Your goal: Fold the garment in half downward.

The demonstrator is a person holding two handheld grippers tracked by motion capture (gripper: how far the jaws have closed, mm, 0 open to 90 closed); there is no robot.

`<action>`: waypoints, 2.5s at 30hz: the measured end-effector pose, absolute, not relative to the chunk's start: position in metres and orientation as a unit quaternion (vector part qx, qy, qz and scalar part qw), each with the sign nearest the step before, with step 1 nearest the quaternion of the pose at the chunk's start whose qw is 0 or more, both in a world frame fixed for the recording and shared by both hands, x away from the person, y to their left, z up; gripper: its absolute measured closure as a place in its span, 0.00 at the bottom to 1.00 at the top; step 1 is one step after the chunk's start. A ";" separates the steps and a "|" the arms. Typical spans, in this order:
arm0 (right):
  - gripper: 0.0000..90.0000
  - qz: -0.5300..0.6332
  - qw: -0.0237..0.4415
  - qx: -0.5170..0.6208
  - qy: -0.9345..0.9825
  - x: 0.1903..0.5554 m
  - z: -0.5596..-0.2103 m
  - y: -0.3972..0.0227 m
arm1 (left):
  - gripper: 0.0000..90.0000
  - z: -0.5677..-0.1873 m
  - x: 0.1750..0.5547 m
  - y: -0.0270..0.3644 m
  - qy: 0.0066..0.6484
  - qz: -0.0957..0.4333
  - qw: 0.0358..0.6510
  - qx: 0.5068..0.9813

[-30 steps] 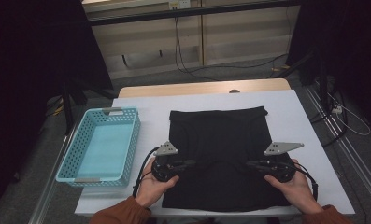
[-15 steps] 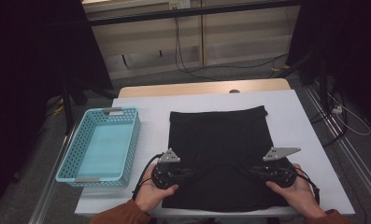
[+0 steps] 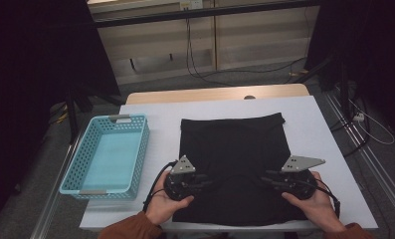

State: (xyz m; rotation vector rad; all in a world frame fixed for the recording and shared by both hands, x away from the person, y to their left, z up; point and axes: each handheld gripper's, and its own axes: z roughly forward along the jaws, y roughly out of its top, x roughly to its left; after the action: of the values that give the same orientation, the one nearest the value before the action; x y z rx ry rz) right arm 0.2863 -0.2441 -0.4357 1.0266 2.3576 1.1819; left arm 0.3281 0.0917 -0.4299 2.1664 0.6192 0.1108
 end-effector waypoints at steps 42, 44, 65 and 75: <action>0.98 0.394 0.128 0.309 0.856 0.279 -0.433 -0.238 | 0.96 -0.430 0.320 0.097 0.227 0.031 0.423 0.877; 0.98 0.394 0.128 0.309 0.856 0.278 -0.432 -0.237 | 0.96 -0.429 0.318 0.097 0.227 0.031 0.424 0.876; 0.98 0.405 0.124 0.305 0.853 0.261 -0.429 -0.236 | 0.96 -0.428 0.301 0.108 0.224 0.015 0.423 0.878; 0.98 0.403 0.119 0.302 0.855 0.249 -0.429 -0.235 | 0.97 -0.428 0.292 0.108 0.218 0.005 0.424 0.879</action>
State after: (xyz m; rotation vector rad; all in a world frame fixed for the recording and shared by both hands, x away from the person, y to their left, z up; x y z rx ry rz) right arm 0.2491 -0.2346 -0.4294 0.8834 2.5009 1.1788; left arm 0.2923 0.1078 -0.4283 2.1998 0.5454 0.0120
